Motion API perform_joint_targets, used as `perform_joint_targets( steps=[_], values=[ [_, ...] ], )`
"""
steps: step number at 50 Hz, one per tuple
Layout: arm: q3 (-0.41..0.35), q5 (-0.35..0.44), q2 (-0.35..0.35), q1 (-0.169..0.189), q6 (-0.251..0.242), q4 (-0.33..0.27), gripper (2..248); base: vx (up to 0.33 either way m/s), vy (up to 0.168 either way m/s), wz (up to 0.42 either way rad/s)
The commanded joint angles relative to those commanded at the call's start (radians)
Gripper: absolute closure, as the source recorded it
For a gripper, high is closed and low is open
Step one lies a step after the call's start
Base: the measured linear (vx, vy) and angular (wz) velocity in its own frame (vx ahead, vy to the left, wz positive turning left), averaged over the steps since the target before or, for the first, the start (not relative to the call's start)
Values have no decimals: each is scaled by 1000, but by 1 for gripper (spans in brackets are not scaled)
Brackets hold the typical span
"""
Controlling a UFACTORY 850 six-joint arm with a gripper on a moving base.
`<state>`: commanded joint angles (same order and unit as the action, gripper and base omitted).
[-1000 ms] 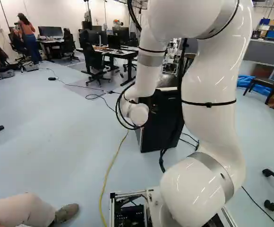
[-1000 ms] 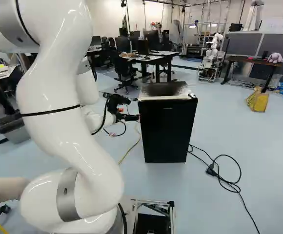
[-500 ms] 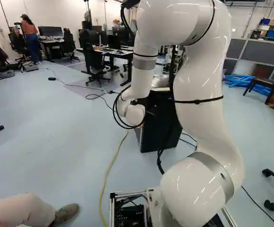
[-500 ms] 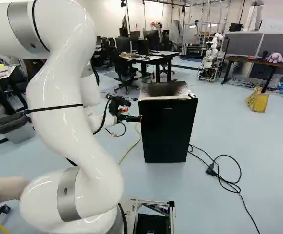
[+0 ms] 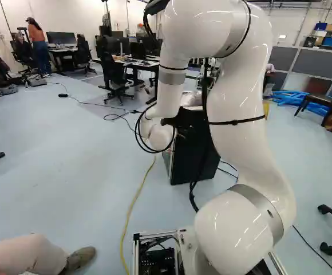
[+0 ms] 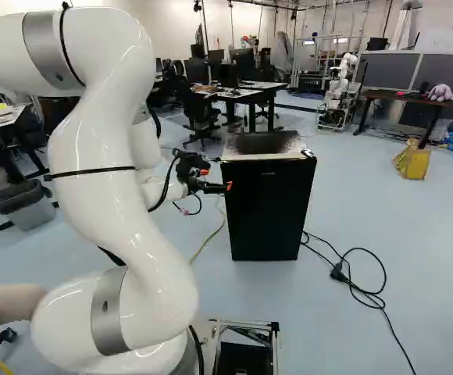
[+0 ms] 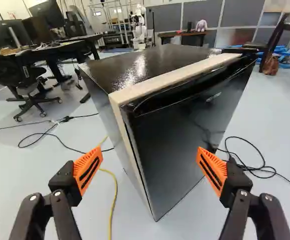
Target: Grab a drink from the fridge
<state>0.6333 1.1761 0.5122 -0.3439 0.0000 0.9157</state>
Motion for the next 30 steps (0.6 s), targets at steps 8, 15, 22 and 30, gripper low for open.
perform_joint_targets(
  steps=[8, 15, 22, 30],
  values=[
    [14, 3, 9, 3, 0, 5, 3, 0, 0, 0],
    [26, 4, 17, 5, 0, 5, 3, 0, 0, 0],
    [39, 4, 25, 8, 0, 12, 3, 0, 0, 0],
    [55, 4, 36, 11, 0, 26, 3, 0, 0, 0]
  ],
)
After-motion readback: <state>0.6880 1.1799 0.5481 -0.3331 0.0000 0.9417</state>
